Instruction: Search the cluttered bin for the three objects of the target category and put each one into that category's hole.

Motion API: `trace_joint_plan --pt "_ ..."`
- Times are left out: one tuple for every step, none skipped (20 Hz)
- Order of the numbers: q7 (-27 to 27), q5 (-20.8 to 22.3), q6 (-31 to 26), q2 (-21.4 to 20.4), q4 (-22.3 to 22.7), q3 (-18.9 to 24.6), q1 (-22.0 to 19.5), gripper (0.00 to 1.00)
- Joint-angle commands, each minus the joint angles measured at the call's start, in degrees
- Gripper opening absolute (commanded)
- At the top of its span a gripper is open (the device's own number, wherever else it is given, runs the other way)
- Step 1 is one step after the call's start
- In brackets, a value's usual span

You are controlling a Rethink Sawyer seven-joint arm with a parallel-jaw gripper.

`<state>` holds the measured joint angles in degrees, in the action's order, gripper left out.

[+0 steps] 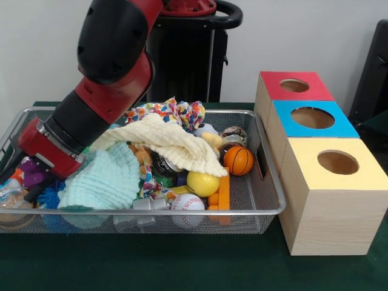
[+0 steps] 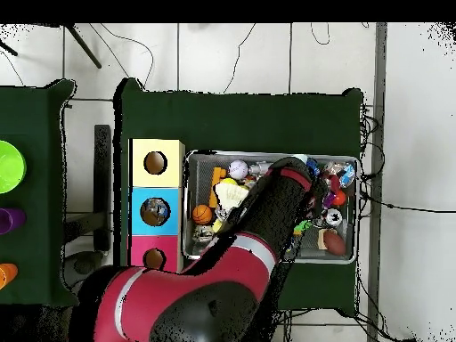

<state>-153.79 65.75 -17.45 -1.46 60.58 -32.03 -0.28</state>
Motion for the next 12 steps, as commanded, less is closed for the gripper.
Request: trace_joint_plan --pt "13.9 -2.5 2.5 0.5 -1.0 13.2 -5.8 1.0" --pt "13.6 -2.2 2.3 0.7 -1.3 12.9 -5.6 1.0" --pt "12.8 -1.9 2.4 1.0 -1.5 12.5 -5.3 1.0" --pt "12.0 -1.5 2.5 1.4 -1.7 12.1 -5.0 1.0" --pt "11.5 -1.2 2.5 1.6 -1.8 11.9 -5.0 1.0" --pt "11.7 -1.1 2.8 1.6 -1.9 12.0 -5.2 1.0" --pt "11.6 -1.0 3.0 1.7 -2.0 12.0 -5.2 1.0" --pt "12.0 -1.0 3.1 1.6 -2.0 12.3 -5.4 1.0" --pt "12.6 -1.0 3.2 1.5 -2.1 12.6 -5.7 1.0" --pt "13.1 -0.9 3.3 1.4 -2.2 12.8 -5.9 1.0" --pt "13.1 -0.8 3.4 1.5 -2.5 12.7 -5.9 1.0" --pt "12.7 -0.5 3.6 1.7 -2.7 12.4 -5.8 1.0"
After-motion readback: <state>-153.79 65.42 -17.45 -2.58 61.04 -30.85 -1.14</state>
